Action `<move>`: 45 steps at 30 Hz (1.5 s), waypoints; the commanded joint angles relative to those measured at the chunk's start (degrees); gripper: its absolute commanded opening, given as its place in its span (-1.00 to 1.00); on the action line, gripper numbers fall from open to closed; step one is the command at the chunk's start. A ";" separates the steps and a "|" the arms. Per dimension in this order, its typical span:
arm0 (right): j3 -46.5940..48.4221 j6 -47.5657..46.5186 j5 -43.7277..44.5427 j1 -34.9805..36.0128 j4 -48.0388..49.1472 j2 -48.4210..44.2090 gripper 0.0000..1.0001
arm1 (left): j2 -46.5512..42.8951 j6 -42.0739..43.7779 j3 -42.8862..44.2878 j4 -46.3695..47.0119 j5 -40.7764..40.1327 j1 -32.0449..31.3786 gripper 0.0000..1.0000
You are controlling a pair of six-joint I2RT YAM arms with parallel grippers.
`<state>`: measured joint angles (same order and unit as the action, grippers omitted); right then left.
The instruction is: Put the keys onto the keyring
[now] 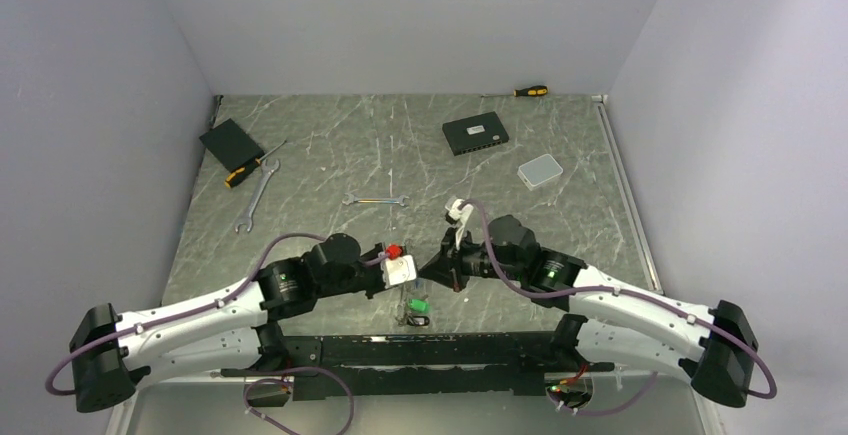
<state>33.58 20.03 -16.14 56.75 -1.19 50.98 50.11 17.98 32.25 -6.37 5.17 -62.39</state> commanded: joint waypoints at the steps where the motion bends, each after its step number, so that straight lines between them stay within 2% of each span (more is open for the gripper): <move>1: 1.05 -0.09 -4.90 0.53 4.14 2.80 -1.00 | -1.57 1.30 0.47 3.92 5.13 0.08 -1.00; 11: 0.00 -3.28 -5.09 0.82 2.67 5.33 -1.00 | -6.35 2.90 -3.61 9.12 13.00 0.03 -1.00; 17: -0.78 -5.15 -5.89 0.82 -0.92 2.88 -1.00 | -7.04 4.35 -1.37 4.29 13.21 0.08 -1.00; 23: -1.90 -4.92 -4.27 0.82 -1.63 1.11 -1.00 | -9.47 5.00 -1.25 4.71 16.60 0.08 -1.00; 31: -1.62 -5.44 -3.90 0.90 -1.63 0.60 -1.00 | -8.36 5.61 -0.35 4.12 20.28 0.03 -1.00; 37: -0.43 -5.07 -4.72 0.90 -1.83 -1.35 -1.00 | -6.68 5.40 -0.75 5.48 19.17 0.08 -1.00; 42: -0.24 -2.98 -4.97 0.90 -0.68 -5.42 -1.00 | -5.24 5.61 -0.90 5.88 18.80 0.05 -1.00; 45: -1.80 -0.64 -1.58 0.90 2.64 -8.19 -1.00 | -4.85 5.62 -1.48 7.25 20.44 0.07 -1.00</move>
<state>31.81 16.67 -20.73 57.56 -3.97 46.39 44.97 22.85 29.28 -4.10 22.76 -62.22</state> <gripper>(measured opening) 0.009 0.009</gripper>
